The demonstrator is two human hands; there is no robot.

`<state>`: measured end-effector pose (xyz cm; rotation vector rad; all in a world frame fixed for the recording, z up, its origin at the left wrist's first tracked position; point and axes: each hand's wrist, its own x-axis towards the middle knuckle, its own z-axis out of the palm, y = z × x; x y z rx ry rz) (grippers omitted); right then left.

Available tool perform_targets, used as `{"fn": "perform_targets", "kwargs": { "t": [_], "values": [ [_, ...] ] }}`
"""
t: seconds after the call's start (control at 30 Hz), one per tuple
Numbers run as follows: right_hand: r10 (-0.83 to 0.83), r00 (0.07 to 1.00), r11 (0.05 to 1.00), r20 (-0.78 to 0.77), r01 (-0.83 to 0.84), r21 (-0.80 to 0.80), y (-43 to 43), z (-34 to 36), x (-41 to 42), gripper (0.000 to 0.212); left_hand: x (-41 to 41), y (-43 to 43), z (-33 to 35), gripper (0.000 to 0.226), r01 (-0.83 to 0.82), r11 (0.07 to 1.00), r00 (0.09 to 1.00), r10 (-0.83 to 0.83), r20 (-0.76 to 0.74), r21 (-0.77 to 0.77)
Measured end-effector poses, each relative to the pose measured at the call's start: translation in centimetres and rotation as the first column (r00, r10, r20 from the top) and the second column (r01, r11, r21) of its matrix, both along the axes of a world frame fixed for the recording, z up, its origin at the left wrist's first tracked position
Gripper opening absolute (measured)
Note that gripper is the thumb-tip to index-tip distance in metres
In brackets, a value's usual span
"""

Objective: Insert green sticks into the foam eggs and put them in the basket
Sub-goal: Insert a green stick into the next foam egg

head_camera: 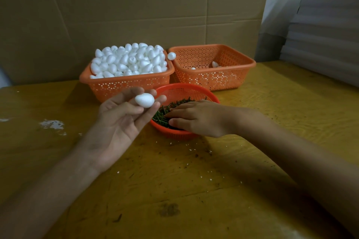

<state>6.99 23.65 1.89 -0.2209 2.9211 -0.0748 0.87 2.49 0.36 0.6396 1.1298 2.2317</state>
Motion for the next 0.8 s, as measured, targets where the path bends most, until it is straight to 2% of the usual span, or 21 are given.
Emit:
{"fn": "perform_targets", "kwargs": {
  "t": [0.2, 0.37, 0.57, 0.8],
  "values": [
    [-0.002, 1.0, 1.0, -0.003, 0.002, -0.002, -0.1, 0.0, 0.2, 0.055, 0.0, 0.1, -0.6, 0.038, 0.007, 1.0, 0.989, -0.006, -0.151, 0.003],
    [-0.015, 1.0, 0.999, -0.01, 0.015, -0.033, -0.1, 0.0, 0.1, 0.055, -0.1, 0.0, -0.8, 0.023, 0.039, 0.999, 0.976, -0.038, -0.214, 0.001],
    [0.02, 1.0, 1.0, -0.008, -0.02, 0.018, -0.1, 0.1, 0.2, 0.054, 0.0, 0.0, -1.2, 0.031, -0.047, 0.995, 0.927, 0.011, -0.376, -0.088],
    [0.018, 1.0, 0.999, -0.016, -0.017, 0.03, -0.2, 0.1, 0.2, 0.052, 0.1, -0.1, -1.6, 0.031, -0.044, 0.988, 0.882, -0.032, -0.47, -0.15]
  ]
}}
